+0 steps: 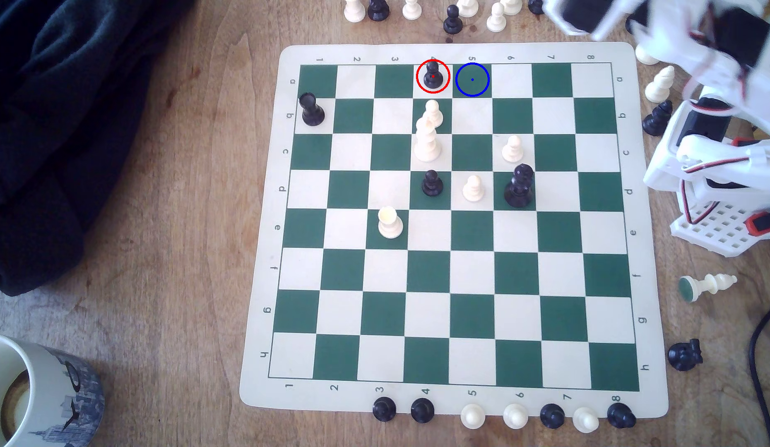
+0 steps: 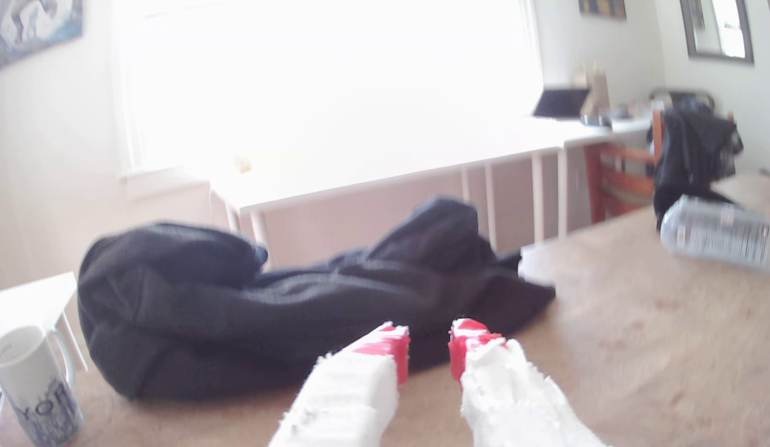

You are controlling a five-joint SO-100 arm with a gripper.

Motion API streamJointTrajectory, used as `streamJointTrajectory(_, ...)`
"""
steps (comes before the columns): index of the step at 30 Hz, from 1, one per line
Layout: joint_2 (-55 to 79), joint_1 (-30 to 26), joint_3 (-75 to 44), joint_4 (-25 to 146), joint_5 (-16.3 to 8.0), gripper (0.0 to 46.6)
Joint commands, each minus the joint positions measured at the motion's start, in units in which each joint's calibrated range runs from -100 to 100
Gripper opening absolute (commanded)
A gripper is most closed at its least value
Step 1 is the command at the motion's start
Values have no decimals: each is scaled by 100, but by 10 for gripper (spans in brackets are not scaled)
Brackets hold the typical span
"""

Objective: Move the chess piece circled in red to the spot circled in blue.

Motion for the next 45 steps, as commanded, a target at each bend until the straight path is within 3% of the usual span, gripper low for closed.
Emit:
streamJointTrajectory(1,614,-77,-1053,921,-186,45)
streamJointTrajectory(6,1480,-132,-1878,2010,-313,128)
streamJointTrajectory(15,3560,63,-4090,4320,-552,136)
streamJointTrajectory(25,5546,71,-6167,5769,-894,133)
streamJointTrajectory(45,7193,102,-6339,5278,-972,171)
